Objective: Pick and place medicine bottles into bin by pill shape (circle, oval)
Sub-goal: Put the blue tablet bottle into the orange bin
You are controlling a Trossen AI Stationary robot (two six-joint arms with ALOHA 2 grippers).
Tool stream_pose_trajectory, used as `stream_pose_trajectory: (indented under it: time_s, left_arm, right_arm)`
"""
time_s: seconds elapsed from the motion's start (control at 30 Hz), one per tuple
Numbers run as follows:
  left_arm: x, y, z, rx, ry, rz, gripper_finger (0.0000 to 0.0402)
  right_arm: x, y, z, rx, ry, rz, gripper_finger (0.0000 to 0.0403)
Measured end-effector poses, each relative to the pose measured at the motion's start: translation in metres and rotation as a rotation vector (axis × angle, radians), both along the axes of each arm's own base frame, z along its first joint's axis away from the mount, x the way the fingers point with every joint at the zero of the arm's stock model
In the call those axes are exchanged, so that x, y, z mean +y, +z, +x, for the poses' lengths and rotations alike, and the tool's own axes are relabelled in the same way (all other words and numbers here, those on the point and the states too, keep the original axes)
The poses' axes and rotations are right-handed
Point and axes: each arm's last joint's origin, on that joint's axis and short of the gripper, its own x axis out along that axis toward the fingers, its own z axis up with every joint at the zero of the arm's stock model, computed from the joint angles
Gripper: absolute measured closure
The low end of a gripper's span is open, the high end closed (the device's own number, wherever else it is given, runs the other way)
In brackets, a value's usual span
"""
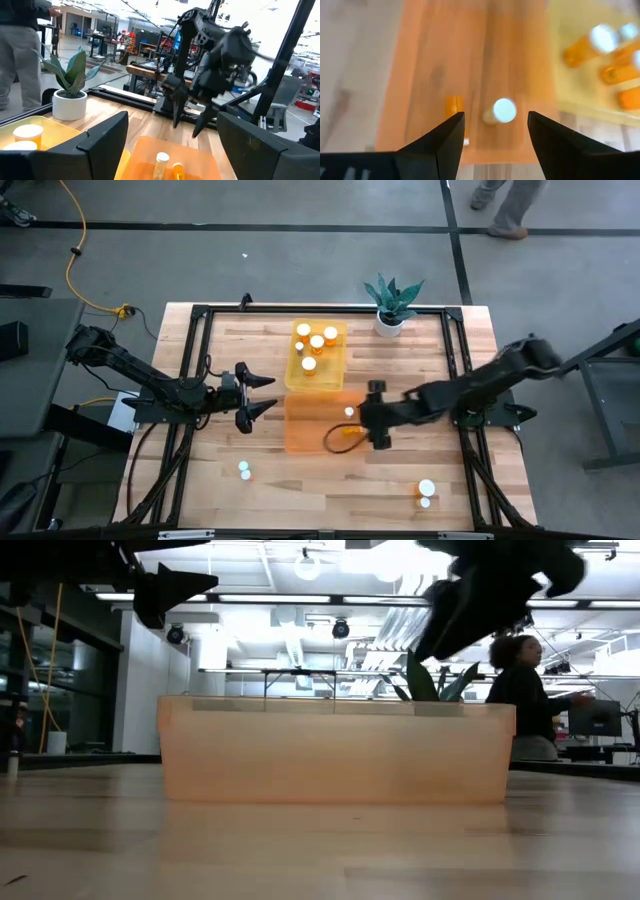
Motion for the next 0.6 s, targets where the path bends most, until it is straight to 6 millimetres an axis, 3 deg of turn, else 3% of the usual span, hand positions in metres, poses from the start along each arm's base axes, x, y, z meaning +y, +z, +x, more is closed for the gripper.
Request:
stream_pose_trajectory:
  time_s: [0.17, 0.37, 0.47, 0.6]
  left_arm:
    - [0.001, 0.000, 0.000, 0.000, 0.022, -0.003, 0.0110]
    - [0.001, 0.000, 0.000, 0.000, 0.022, -0.003, 0.0110]
    - [0.001, 0.000, 0.000, 0.005, 0.024, 0.013, 0.0110]
    - [0.001, 0.000, 0.000, 0.015, 0.027, 0.047, 0.0110]
  right_arm:
    - [-0.011, -0.003, -0.044, -0.384, -0.080, 0.035, 0.0192]
    - [-0.027, -0.001, -0.070, -0.881, -0.103, 0.067, 0.0192]
    - [-0.032, 0.001, -0.077, -1.001, -0.113, 0.086, 0.0192]
    - [-0.036, 0.001, -0.076, -1.012, -0.124, 0.090, 0.0192]
